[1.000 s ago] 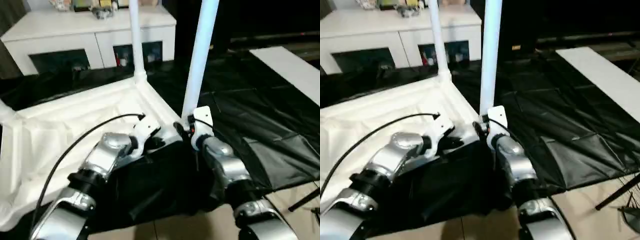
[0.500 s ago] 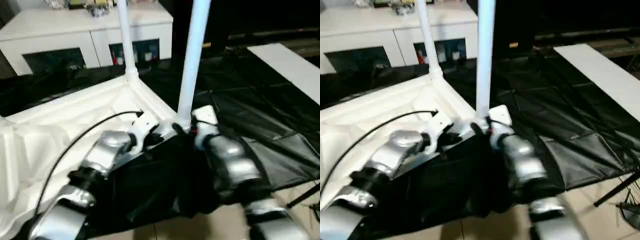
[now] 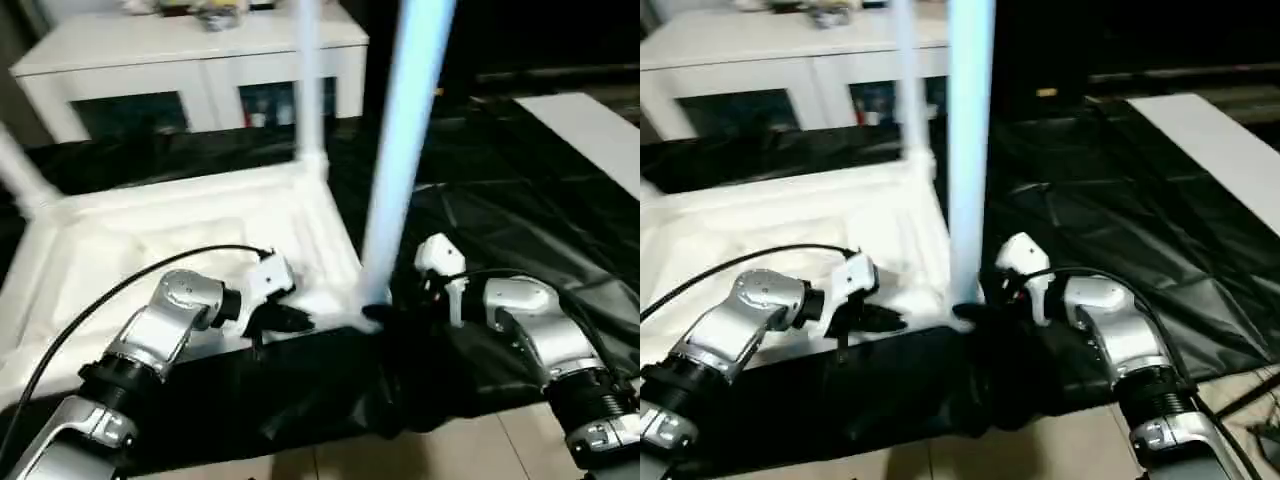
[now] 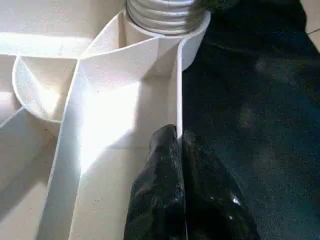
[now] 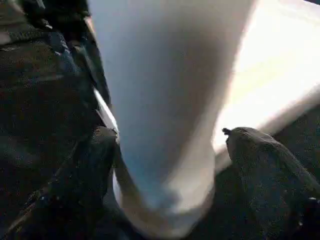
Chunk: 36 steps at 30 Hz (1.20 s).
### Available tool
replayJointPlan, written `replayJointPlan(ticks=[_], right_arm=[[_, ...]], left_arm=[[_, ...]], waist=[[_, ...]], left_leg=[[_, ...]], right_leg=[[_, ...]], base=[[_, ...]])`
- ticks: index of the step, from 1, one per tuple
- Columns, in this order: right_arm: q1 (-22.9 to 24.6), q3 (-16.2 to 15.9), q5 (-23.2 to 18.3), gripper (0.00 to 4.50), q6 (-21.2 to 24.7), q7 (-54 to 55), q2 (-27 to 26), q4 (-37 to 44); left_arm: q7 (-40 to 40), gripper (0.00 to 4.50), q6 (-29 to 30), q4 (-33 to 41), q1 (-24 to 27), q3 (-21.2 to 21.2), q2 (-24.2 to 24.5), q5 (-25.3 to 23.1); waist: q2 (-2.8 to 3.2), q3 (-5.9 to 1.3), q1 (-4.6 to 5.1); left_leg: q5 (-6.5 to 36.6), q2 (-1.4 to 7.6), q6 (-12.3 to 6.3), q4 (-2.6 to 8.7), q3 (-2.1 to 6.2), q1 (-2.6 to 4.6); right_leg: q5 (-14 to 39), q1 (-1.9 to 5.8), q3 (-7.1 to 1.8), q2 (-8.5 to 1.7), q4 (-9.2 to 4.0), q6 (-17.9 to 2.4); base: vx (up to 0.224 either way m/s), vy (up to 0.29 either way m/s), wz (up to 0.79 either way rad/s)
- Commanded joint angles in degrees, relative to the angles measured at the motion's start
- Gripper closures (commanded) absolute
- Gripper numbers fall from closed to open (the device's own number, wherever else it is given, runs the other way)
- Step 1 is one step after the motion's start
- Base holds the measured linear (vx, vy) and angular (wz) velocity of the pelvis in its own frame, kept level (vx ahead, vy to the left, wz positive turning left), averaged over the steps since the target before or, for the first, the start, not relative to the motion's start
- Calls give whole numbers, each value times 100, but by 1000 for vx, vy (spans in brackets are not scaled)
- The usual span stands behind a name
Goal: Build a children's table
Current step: Rotate leg to tighten
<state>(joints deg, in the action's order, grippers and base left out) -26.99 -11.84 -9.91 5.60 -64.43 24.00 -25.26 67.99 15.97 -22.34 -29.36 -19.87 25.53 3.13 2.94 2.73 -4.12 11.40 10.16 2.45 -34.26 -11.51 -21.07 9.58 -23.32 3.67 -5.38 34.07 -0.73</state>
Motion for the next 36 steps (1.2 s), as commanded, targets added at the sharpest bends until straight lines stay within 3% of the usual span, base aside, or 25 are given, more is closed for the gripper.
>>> replayJointPlan(ticks=[1, 3, 4, 7, 8, 18, 21, 23, 26, 29, 30, 32, 36], right_arm=[[-45, -52, -83, 66, 24, -145, 52, 107], [-52, -90, -40, 66, 18, -216, 63, 74], [-53, -117, -4, 93, 10, -246, 74, 48], [-86, -157, 82, 103, 14, -233, 65, -69], [-86, -157, 82, 126, 14, -233, 65, -69], [-99, -202, 346, 187, -132, 95, -56, -278], [-195, 67, 613, 189, -196, 1480, -501, -762], [-230, 281, 610, 191, -33, 2239, -816, -962], [-230, 509, 588, 192, 153, 3077, -1148, -1094], [-245, 887, 599, 192, 320, 4513, -1622, -1376], [-263, 1038, 593, 192, 279, 5149, -1844, -1559], [-329, 1207, 568, 192, 109, 5821, -2148, -1857], [-437, 1163, 645, 192, -256, 6096, -2512, -1969]], left_arm=[[113, 450, 94, 48, 62, -116, 59, -7], [131, 450, 96, 68, 69, -104, 79, -18], [147, 450, 110, 91, 76, -100, 91, -14], [151, 450, 151, 148, 93, -90, 110, -13], [151, 450, 151, 148, 93, -90, 110, -13], [85, 450, 183, 131, 80, -76, 98, -36], [-569, 450, 259, -177, -30, 105, -191, -127], [-1044, 450, 254, -403, -115, 204, -388, -216], [-1495, 450, 248, -649, -229, 301, -607, -273], [-2163, 450, 273, -978, -422, 462, -940, -314], [-2470, 450, 277, -1135, -523, 537, -1101, -327], [-2819, 450, 252, -1368, -668, 612, -1302, -384], [-3041, 450, 77, -1625, -827, 678, -1454, -436]], waist=[[-44, -335, 11], [-62, -343, 12], [-62, -352, 16], [-65, -354, 17], [-65, -355, 17], [-48, -349, 52], [-45, -322, 84], [-54, -315, 166], [-54, -298, 214], [-46, -310, 239], [-23, -317, 245], [-35, -319, 249], [-17, -322, 246]], left_leg=[[1449, 328, -237, 466, 139, 87], [1391, 317, -237, 462, 146, 71], [1271, 312, -266, 449, 145, 64], [1184, 308, -314, 436, 139, 55], [1156, 306, -322, 433, 139, 53], [1280, 297, -269, 438, 145, 58], [1394, 294, -196, 453, 140, 71], [1675, 262, 38, 482, 189, 79], [1885, 262, 52, 495, 199, 102], [1946, 250, 134, 508, 207, 115], [1945, 247, 159, 503, 210, 112], [2019, 233, 175, 502, 203, 126], [2047, 235, 132, 513, 196, 116]], right_leg=[[1464, 242, -245, -312, -375, -1393], [1433, 259, -241, -318, -368, -1364], [1317, 264, -241, -320, -354, -1377], [1248, 266, -241, -324, -352, -1405], [1253, 271, -240, -326, -353, -1406], [1425, 269, -233, -320, -372, -1367], [1620, 231, -240, -316, -406, -1333], [2217, 256, -217, -332, -452, -1157], [2485, 207, -228, -324, -504, -992], [2483, 184, -221, -318, -520, -926], [2455, 186, -221, -317, -506, -925], [2508, 161, -219, -321, -539, -900], [2275, 158, -223, -316, -540, -890]], base=[[0, 0, 0], [0, 0, 0], [0, 0, 0], [0, 0, 0], [0, 0, 0], [0, 0, 0], [0, 0, 0], [0, 0, 0], [0, 0, 0], [0, 0, 0], [0, 0, 0], [0, 0, 0], [0, 0, 0]])
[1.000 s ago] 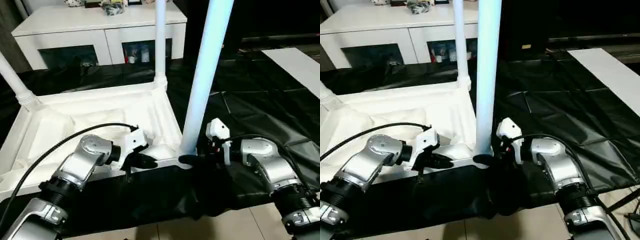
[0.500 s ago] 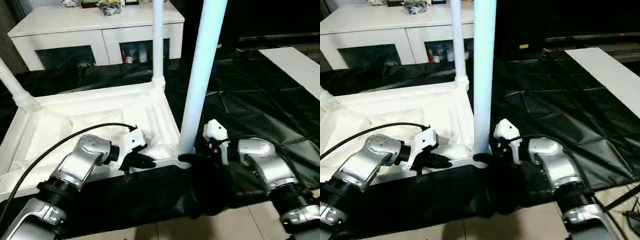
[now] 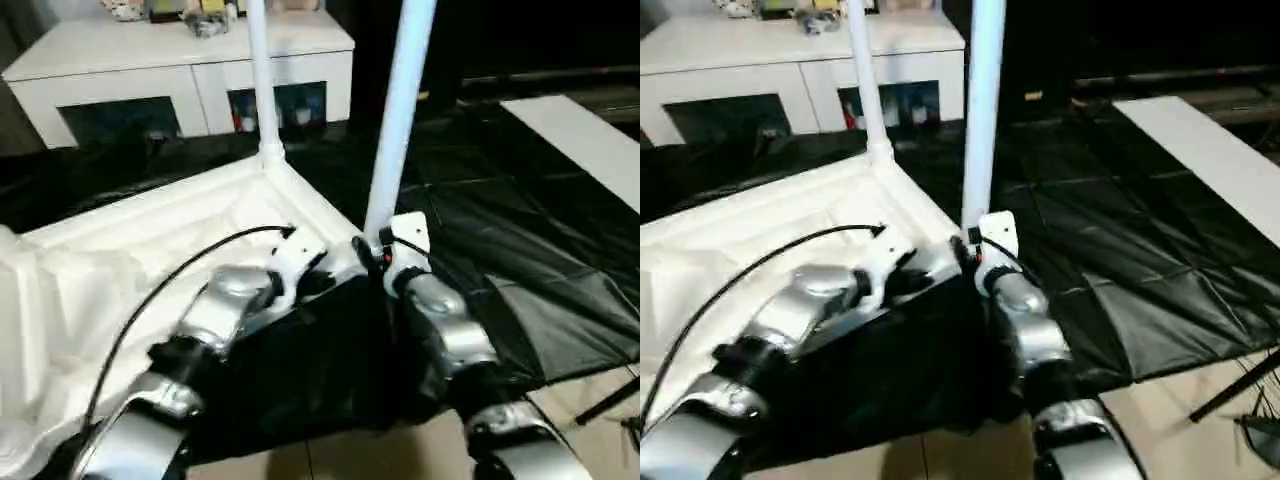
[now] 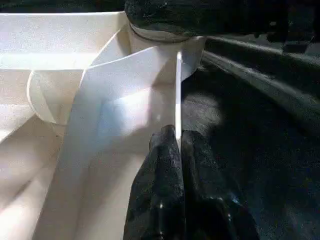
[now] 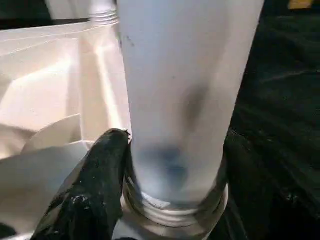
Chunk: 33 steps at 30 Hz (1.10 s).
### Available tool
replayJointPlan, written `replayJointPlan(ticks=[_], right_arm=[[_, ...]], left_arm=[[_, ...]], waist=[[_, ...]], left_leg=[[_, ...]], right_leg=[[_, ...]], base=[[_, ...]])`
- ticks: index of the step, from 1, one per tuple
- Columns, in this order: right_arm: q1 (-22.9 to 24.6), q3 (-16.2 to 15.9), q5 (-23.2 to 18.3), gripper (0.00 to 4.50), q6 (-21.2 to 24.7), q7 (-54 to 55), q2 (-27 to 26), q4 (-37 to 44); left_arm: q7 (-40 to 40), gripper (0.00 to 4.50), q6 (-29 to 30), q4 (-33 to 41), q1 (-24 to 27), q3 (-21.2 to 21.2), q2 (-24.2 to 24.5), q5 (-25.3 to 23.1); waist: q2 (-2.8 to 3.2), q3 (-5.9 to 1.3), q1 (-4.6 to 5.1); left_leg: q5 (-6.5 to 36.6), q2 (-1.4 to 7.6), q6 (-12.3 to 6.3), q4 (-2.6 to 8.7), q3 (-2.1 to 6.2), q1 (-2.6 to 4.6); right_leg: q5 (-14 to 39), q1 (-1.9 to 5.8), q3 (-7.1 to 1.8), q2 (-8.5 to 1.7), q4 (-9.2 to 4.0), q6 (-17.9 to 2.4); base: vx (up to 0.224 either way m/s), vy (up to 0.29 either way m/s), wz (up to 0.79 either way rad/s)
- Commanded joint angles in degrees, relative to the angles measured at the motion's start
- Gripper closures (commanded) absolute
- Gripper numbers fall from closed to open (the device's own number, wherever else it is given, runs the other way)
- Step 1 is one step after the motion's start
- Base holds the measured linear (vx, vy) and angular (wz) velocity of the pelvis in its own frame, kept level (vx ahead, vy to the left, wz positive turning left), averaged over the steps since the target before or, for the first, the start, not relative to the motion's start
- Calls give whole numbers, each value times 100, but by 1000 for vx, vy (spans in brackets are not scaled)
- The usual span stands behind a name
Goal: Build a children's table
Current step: Rotate leg to tighten
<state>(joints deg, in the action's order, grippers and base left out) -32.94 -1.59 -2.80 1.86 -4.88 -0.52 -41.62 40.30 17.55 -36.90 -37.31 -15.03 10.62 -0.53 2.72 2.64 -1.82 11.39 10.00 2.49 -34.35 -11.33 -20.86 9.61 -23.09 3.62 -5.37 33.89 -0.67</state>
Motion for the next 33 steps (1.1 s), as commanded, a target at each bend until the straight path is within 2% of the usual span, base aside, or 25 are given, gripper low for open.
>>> replayJointPlan(ticks=[1, 2, 3, 4, 5, 8, 9, 10, 11, 12, 13, 14, 16, 18, 19, 21, 23, 25, 29, 33], right_arm=[[151, 122, -69, 192, 82, 88, -91, -301], [148, 117, -95, 192, 23, -36, -117, -248], [156, 100, -134, 136, -27, -221, -124, -177], [178, 45, -103, 122, -123, -322, -73, -59], [194, 24, -134, 122, -231, -463, -24, 48], [177, 33, -260, 83, -282, -861, 209, 278], [158, 30, -367, 78, -151, -1195, 332, 375], [140, -90, -381, 74, 19, -1775, 621, 502], [140, -90, -381, 74, 19, -1775, 621, 502], [157, -202, -428, 74, 167, -2262, 818, 623], [269, -470, -507, 74, 352, -3325, 1292, 944], [318, -562, -506, 74, 366, -3629, 1437, 1035], [544, -934, -415, 74, 228, -4757, 2110, 1354], [569, -973, -412, 74, 205, -4899, 2210, 1378], [591, -979, -478, 74, 219, -5107, 2320, 1420], [606, -995, -576, 74, 237, -5478, 2499, 1484], [607, -1031, -630, 74, 291, -5706, 2594, 1543], [611, -1082, -675, 74, 349, -5890, 2656, 1631], [594, -1082, -704, 74, 374, -5988, 2587, 1685], [593, -1166, -660, 74, 362, -6141, 2555, 1666]], left_arm=[[-242, 450, -103, -169, -34, 185, 43, -71], [-208, 450, -114, -160, -27, 174, 54, -70], [-174, 450, -123, -144, -17, 159, 74, -70], [-80, 450, -152, -110, 10, 128, 118, -65], [-2, 450, -175, -90, 35, 98, 163, -58], [236, 450, -241, 3, 124, 23, 303, -59], [354, 450, -271, 50, 165, -5, 364, -59], [597, 450, -319, 156, 243, -75, 470, -59], [597, 450, -319, 156, 243, -75, 470, -59], [724, 450, -313, 239, 294, -113, 534, -54], [981, 450, -328, 394, 387, -176, 664, -29], [1058, 450, -335, 427, 407, -195, 702, -24], [1533, 450, -352, 630, 517, -314, 914, 35], [1631, 450, -354, 679, 538, -340, 958, 49], [1925, 450, -432, 828, 601, -406, 1048, 128], [2607, 450, -440, 1248, 761, -631, 1315, 251], [2938, 450, -432, 1530, 856, -784, 1494, 273], [3028, 450, -314, 1705, 906, -767, 1524, 375], [3047, 450, -239, 1762, 921, -733, 1524, 385], [3054, 450, -208, 1798, 927, -733, 1547, 394]], waist=[[-2, -316, 6], [-3, -314, 5], [-1, -312, 4], [15, -312, -3], [-2, -313, 2], [-11, -329, -16], [-18, -331, -3], [-12, -344, -12], [-15, -345, -10], [-1, -341, -18], [-8, -357, -34], [-8, -357, -34], [-8, -377, -84], [3, -383, -94], [-25, -380, -98], [-18, -372, -118], [-5, -345, -145], [16, -324, -189], [-23, -325, -204], [-24, -345, -212]], left_leg=[[2049, 257, 90, 532, 189, 79], [2054, 259, 71, 534, 186, 75], [2060, 260, 59, 533, 184, 73], [2048, 262, 40, 534, 185, 68], [2028, 262, 17, 535, 178, 63], [1829, 269, -60, 526, 182, 35], [1691, 266, -98, 522, 181, 0], [1509, 274, -190, 499, 172, -6], [1467, 271, -227, 491, 167, -1], [1436, 275, -245, 486, 161, 1], [1329, 278, -372, 457, 153, -3], [1329, 278, -372, 457, 153, -3], [1006, 309, -553, 411, 137, 5], [868, 304, -618, 397, 124, 2], [814, 298, -655, 390, 121, -12], [905, 323, -646, 403, 131, -19], [1165, 352, -532, 435, 126, 30], [1403, 358, -403, 447, 102, 85], [1406, 343, -261, 469, 115, 68], [1276, 332, -280, 452, 123, 50]], right_leg=[[2204, 161, -221, -323, -508, -904], [2176, 163, -219, -318, -505, -910], [2154, 165, -220, -318, -501, -919], [2118, 174, -221, -325, -500, -933], [2070, 178, -224, -321, -497, -953], [1849, 215, -229, -329, -461, -1004], [1730, 245, -224, -329, -441, -1052], [1519, 257, -226, -332, -420, -1115], [1446, 263, -221, -320, -411, -1149], [1408, 254, -225, -325, -408, -1176], [1159, 290, -216, -310, -375, -1279], [1159, 290, -216, -310, -375, -1279], [569, 295, -217, -308, -310, -1467], [354, 285, -212, -304, -281, -1588], [303, 299, -206, -304, -273, -1654], [482, 306, -200, -327, -272, -1688], [949, 267, -208, -317, -313, -1619], [1218, 214, -228, -300, -344, -1565], [1312, 230, -234, -307, -348, -1472], [1134, 247, -233, -315, -320, -1473]], base=[[0, 0, 0], [0, 0, 0], [0, 0, 0], [0, 0, 0], [0, 0, 0], [0, 0, 0], [0, 0, 0], [0, 0, 0], [0, 0, 0], [0, 0, 0], [0, 0, 0], [0, 0, 0], [0, 0, 0], [0, 0, 0], [0, 0, 0], [0, 0, 0], [0, 0, 0], [0, 0, 0], [0, 0, 0], [0, 0, 0]])
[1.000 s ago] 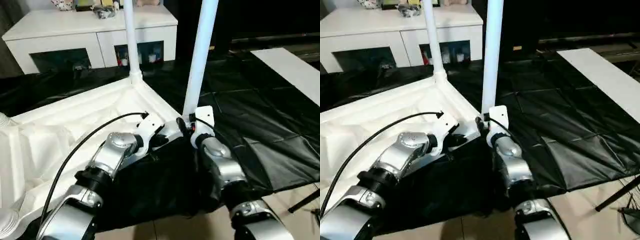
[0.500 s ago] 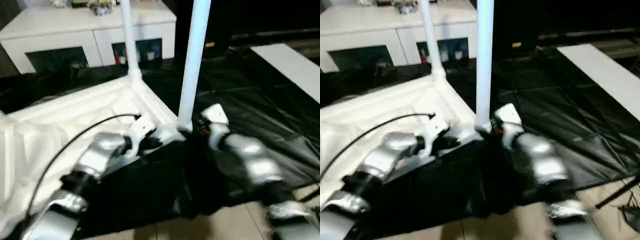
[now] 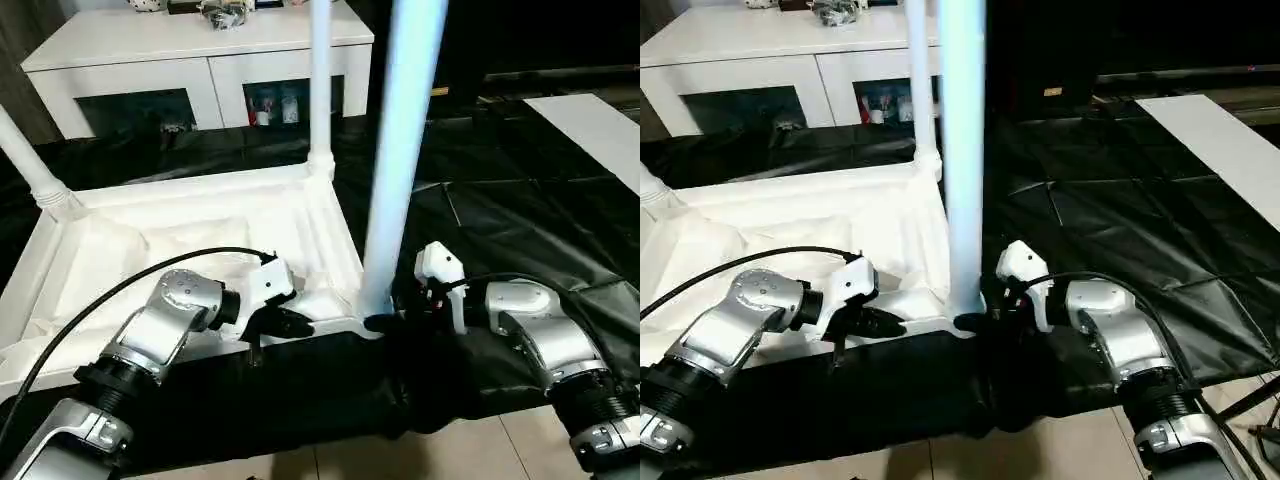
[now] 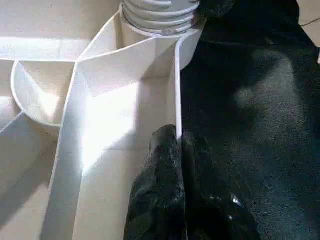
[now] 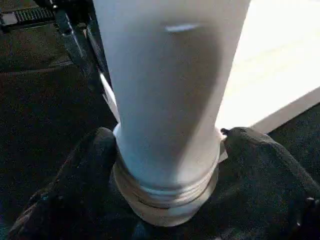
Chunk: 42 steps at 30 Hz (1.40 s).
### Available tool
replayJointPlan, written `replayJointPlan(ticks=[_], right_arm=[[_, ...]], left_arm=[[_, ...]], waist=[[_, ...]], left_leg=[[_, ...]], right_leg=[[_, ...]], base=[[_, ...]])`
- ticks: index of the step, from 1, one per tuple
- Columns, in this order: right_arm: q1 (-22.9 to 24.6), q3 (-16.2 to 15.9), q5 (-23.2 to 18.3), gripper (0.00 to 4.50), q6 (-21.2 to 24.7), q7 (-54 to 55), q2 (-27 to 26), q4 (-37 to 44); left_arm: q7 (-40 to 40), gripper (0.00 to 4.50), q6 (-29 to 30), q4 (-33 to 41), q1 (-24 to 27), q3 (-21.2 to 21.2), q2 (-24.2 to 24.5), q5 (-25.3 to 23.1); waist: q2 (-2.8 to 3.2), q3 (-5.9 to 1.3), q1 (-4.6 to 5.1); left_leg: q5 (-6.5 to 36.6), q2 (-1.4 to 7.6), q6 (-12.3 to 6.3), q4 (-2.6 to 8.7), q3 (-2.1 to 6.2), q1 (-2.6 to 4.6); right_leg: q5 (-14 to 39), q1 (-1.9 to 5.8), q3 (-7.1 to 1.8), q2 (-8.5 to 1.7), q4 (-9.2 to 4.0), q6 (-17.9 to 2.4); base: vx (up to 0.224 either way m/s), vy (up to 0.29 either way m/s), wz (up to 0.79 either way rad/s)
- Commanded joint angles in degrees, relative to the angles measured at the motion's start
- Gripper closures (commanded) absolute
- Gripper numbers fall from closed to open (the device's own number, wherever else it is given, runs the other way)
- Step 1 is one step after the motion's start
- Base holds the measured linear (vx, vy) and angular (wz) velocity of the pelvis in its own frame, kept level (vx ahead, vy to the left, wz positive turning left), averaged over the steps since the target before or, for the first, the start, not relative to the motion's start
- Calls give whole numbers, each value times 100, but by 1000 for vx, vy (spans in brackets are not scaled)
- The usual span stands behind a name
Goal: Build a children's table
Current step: Rotate leg to tighten
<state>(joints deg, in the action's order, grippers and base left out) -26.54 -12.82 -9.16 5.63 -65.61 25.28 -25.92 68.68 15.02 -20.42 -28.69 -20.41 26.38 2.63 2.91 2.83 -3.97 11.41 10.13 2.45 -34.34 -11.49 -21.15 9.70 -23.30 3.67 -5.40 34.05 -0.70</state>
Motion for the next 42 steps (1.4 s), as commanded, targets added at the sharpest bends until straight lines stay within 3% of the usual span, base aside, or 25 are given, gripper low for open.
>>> replayJointPlan(ticks=[1, 10, 18, 23, 25, 26, 28, 29, 30, 32, 35, 38, 40, 42], right_arm=[[-49, -57, -22, 74, -30, -72, -34, 64], [-74, -1, -113, 164, 113, -172, -134, -15], [-19, 68, -35, 178, 142, 220, -343, -189], [-64, 376, 158, 178, 145, 1523, -789, -638], [-89, 706, 294, 178, 312, 3003, -1352, -936], [-135, 877, 367, 178, 383, 3829, -1640, -1114], [-208, 1007, 437, 178, 389, 4504, -1850, -1296], [-208, 1007, 437, 178, 389, 4504, -1850, -1296], [-362, 1206, 391, 178, 383, 5376, -2221, -1615], [-511, 1331, 351, 178, 317, 5975, -2491, -1853], [-594, 1356, 408, 178, 238, 6170, -2589, -1957], [-811, 1294, 581, 178, -12, 6311, -2763, -2195], [-737, 1193, 546, 108, -250, 5872, -2729, -1982], [-612, 1079, 554, 99, -385, 5511, -2639, -1677]], left_arm=[[209, 450, 64, 161, 65, -186, -19, 78], [224, 450, 137, 216, 98, -152, 3, 54], [138, 450, 155, 169, 104, -136, -26, 9], [-328, 450, 305, -26, 38, -13, -221, -79], [-1264, 450, 416, -473, -201, 163, -625, -295], [-1837, 450, 422, -764, -362, 275, -871, -407], [-2284, 450, 404, -1018, -502, 371, -1077, -461], [-2284, 450, 404, -1018, -502, 371, -1077, -461], [-2875, 450, 303, -1436, -712, 472, -1383, -528], [-3319, 450, 241, -1766, -869, 568, -1610, -554], [-3463, 450, 177, -1925, -944, 583, -1681, -619], [-3641, 450, -34, -2280, -1106, 589, -1833, -724], [-3475, 450, -68, -2225, -1056, 557, -1808, -691], [-3189, 450, -135, -2129, -970, 498, -1746, -631]], waist=[[-45, -369, 0], [-48, -373, -37], [-53, -373, -30], [-54, -337, 94], [-34, -305, 158], [-52, -307, 180], [-37, -307, 228], [-37, -307, 228], [-31, -323, 223], [-15, -318, 251], [-13, -325, 236], [-14, -349, 225], [-9, -346, 209], [-28, -358, 197]], left_leg=[[1173, 315, -314, 441, 135, 72], [1084, 314, -356, 430, 133, 72], [1085, 306, -329, 427, 133, 68], [1507, 288, -95, 477, 170, 75], [1714, 274, 29, 488, 166, 105], [1824, 264, 138, 498, 191, 124], [1992, 250, 197, 511, 216, 132], [1992, 250, 197, 511, 216, 132], [2039, 247, 168, 505, 215, 156], [2139, 222, 203, 515, 225, 145], [2149, 225, 144, 518, 215, 141], [2066, 235, 112, 527, 210, 133], [2005, 251, 55, 531, 201, 112], [1881, 251, -20, 521, 186, 96]], right_leg=[[1030, 272, -238, -311, -330, -1481], [1063, 273, -230, -312, -327, -1471], [1118, 273, -231, -312, -329, -1447], [1880, 261, -230, -331, -413, -1227], [2201, 201, -239, -309, -459, -1140], [2421, 213, -225, -323, -481, -1051], [2702, 197, -208, -322, -524, -885], [2702, 197, -208, -322, -524, -885], [2700, 181, -212, -327, -546, -845], [2687, 167, -194, -308, -564, -818], [2561, 163, -199, -315, -582, -800], [2150, 183, -202, -313, -543, -908], [1921, 204, -211, -320, -522, -969], [1702, 222, -214, -321, -498, -1035]], base=[[0, 0, 0], [0, 0, 0], [0, 0, 0], [0, 0, 0], [0, 0, 0], [0, 0, 0], [0, 0, 0], [0, 0, 0], [0, 0, 0], [0, 0, 0], [0, 0, 0], [0, 0, 0], [0, 0, 0], [0, 0, 0]])
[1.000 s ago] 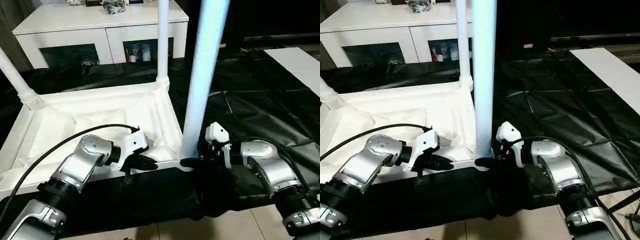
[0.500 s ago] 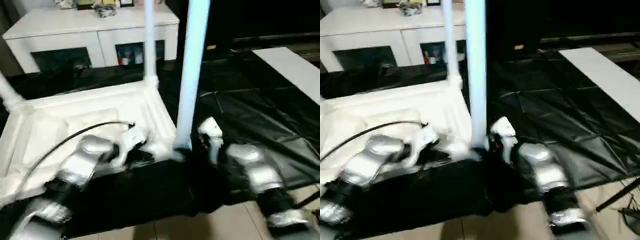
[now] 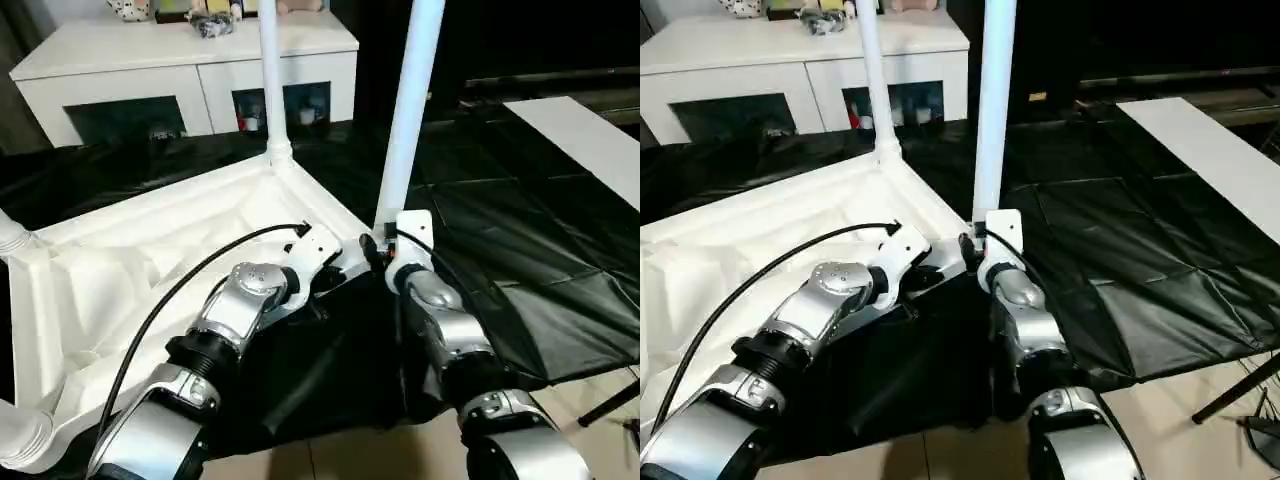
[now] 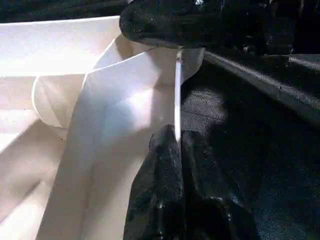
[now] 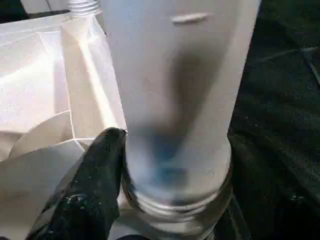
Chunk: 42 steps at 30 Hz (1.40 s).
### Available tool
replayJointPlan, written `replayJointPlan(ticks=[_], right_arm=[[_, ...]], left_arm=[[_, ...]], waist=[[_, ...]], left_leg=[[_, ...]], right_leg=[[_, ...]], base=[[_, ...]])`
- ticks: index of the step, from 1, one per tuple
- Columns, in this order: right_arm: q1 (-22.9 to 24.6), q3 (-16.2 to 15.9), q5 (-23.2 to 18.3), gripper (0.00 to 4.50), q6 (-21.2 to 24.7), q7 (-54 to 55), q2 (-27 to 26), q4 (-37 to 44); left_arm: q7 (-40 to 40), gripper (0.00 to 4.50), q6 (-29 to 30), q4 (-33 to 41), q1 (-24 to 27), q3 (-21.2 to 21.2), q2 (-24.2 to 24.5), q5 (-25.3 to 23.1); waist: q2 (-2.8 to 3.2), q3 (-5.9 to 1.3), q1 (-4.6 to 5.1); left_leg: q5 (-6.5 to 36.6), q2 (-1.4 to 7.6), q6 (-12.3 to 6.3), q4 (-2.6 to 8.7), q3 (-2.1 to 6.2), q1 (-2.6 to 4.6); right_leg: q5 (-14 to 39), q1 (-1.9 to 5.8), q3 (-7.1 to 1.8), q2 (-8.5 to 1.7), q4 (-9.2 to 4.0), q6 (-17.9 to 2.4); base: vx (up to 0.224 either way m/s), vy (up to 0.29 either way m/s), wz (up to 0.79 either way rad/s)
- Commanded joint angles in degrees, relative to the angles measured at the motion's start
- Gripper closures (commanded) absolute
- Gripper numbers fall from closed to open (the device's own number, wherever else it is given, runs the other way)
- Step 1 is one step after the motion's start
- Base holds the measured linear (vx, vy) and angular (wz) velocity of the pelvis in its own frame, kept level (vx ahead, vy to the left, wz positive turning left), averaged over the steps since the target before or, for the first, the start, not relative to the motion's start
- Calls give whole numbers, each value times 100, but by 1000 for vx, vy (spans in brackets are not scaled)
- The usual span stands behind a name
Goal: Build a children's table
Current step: Rotate leg to tighten
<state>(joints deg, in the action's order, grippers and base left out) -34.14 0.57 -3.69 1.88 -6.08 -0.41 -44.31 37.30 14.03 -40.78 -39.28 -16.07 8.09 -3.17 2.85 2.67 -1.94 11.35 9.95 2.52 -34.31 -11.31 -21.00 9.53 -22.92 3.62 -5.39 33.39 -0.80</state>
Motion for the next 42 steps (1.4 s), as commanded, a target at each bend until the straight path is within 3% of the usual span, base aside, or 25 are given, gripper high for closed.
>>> replayJointPlan(ticks=[1, 4, 5, 6, 8, 12, 13, 15, 19, 22, 27, 35, 38, 42], right_arm=[[239, -342, -15, 87, -2, -689, 39, 379], [372, -490, -73, 64, 99, -1279, 318, 709], [481, -791, 68, 58, 163, -1947, 770, 969], [491, -816, 79, 58, 158, -2000, 804, 989], [667, -1164, 168, 58, 93, -2916, 1368, 1359], [959, -1239, -308, 58, 306, -4368, 2063, 2072], [1017, -1299, -374, 58, 297, -4734, 2256, 2179], [1074, -1377, -433, 58, 352, -5142, 2461, 2280], [1087, -1557, -562, 58, 556, -5725, 2773, 2400], [1038, -1547, -506, 58, 581, -5835, 2762, 2368], [917, -1574, -490, 58, 652, -5756, 2615, 2184], [907, -1493, -479, 121, 703, -5618, 2469, 2072], [901, -1471, -302, 152, 652, -5242, 2353, 1871], [732, -1222, -77, 175, 761, -3955, 1892, 1292]], left_arm=[[236, 450, -95, 18, 180, 0, 146, 9], [798, 450, -136, 292, 366, -137, 292, 108], [1374, 450, -179, 634, 562, -300, 485, 203], [1415, 450, -178, 659, 575, -310, 499, 213], [2010, 450, -66, 1086, 780, -444, 736, 390], [2844, 450, 85, 1666, 1002, -626, 1180, 634], [3022, 450, 92, 1757, 1024, -673, 1303, 653], [3188, 450, 116, 1846, 1037, -663, 1408, 676], [3309, 450, 185, 1960, 1037, -593, 1565, 653], [3322, 450, 246, 2033, 1045, -604, 1648, 662], [3318, 450, 298, 2078, 1069, -578, 1643, 665], [3254, 450, 355, 2119, 1089, -586, 1665, 661], [3015, 450, 318, 1963, 1048, -532, 1580, 576], [2200, 450, 319, 1473, 855, -284, 1178, 493]], waist=[[-33, -340, -11], [-43, -358, -14], [-31, -373, -26], [-43, -369, -32], [-10, -383, -49], [16, -406, -142], [61, -395, -189], [53, -383, -197], [11, -346, -217], [0, -346, -218], [-18, -374, -207], [-20, -363, -183], [-12, -357, -166], [-19, -303, -92]], left_leg=[[1786, 269, -99, 519, 171, 50], [1501, 277, -251, 498, 164, 21], [1344, 277, -301, 485, 164, 14], [1194, 285, -373, 469, 154, -3], [1075, 299, -461, 438, 127, 30], [728, 327, -723, 394, 109, 40], [733, 335, -739, 393, 109, 46], [914, 347, -675, 411, 103, 65], [1369, 348, -365, 464, 118, 78], [1344, 343, -325, 467, 126, 70], [1028, 328, -395, 434, 124, 56], [1102, 323, -372, 439, 125, 57], [1145, 320, -345, 439, 128, 53], [1584, 284, -113, 460, 133, 77]], right_leg=[[1636, 217, -213, -330, -419, -1039], [1479, 261, -210, -341, -389, -1127], [1356, 270, -210, -341, -371, -1158], [1170, 277, -214, -336, -348, -1215], [853, 262, -217, -322, -314, -1363], [220, 289, -211, -297, -217, -1596], [214, 269, -200, -289, -209, -1632], [404, 252, -198, -284, -237, -1625], [1230, 256, -217, -316, -313, -1443], [1332, 253, -226, -322, -321, -1361], [1066, 254, -219, -320, -284, -1420], [1251, 250, -215, -318, -301, -1376], [1304, 243, -220, -319, -308, -1361], [2103, 193, -228, -323, -401, -1180]], base=[[0, 0, 0], [0, 0, 0], [0, 0, 0], [0, 0, 0], [0, 0, 0], [0, 0, 0], [0, 0, 0], [0, 0, 0], [0, 0, 0], [0, 0, 0], [0, 0, 0], [0, 0, 0], [0, 0, 0], [0, 0, 0]])
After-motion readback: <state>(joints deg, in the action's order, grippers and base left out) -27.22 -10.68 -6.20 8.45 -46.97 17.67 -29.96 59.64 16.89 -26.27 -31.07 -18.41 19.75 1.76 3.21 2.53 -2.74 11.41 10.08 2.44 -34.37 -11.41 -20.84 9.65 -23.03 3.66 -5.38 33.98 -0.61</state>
